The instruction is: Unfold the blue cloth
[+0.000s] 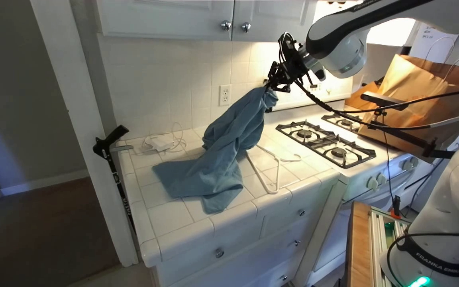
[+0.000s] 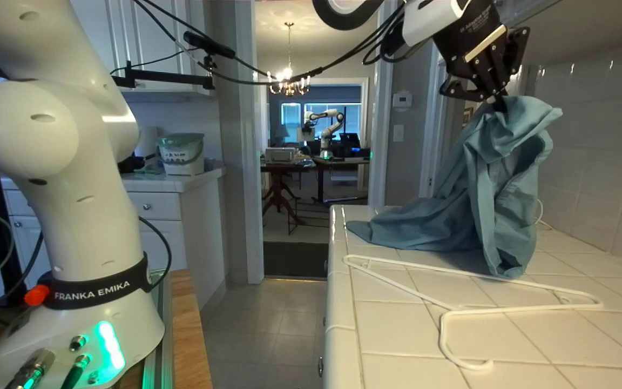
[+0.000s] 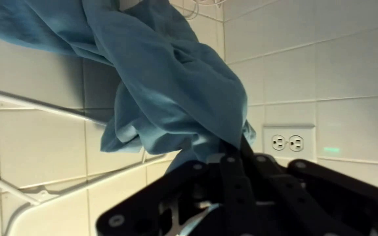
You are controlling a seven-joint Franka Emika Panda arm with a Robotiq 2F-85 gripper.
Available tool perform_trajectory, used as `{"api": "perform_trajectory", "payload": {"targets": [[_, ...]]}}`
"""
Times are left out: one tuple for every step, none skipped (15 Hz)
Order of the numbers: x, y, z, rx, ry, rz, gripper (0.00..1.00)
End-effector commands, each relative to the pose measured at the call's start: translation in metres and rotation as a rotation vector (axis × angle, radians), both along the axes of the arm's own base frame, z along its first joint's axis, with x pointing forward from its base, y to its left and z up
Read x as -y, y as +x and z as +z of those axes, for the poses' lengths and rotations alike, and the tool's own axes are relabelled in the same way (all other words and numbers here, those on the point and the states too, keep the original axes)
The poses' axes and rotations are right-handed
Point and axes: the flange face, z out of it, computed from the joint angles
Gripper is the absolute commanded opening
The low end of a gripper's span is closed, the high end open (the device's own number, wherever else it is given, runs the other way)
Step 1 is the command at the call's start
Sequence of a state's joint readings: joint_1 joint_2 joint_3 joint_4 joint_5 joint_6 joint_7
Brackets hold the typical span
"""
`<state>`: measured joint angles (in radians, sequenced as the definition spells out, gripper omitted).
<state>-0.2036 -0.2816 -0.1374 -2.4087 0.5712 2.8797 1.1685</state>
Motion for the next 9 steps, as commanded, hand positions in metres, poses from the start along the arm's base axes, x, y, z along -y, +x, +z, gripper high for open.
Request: {"api": "perform_trajectory", "payload": {"targets": [[-0.011, -0.008, 0.020, 0.058, -0.130, 0.019, 0.01], [-0.017, -0.007, 0.027, 0.074, -0.164, 0.032, 0.01], [-0.024, -0.006, 0.031, 0.086, -0.199, 0.045, 0.01], [-0.032, -0.003, 0.035, 0.098, -0.232, 0.062, 0.01], [-0.046, 0.000, 0.032, 0.092, -0.255, 0.087, 0.01], [-0.057, 0.003, 0.029, 0.087, -0.272, 0.105, 0.01], [-0.072, 0.003, 0.022, 0.069, -0.268, 0.126, 0.01], [-0.086, 0.003, 0.016, 0.058, -0.272, 0.145, 0.01], [-0.099, 0.002, 0.013, 0.050, -0.282, 0.158, 0.01]]}}
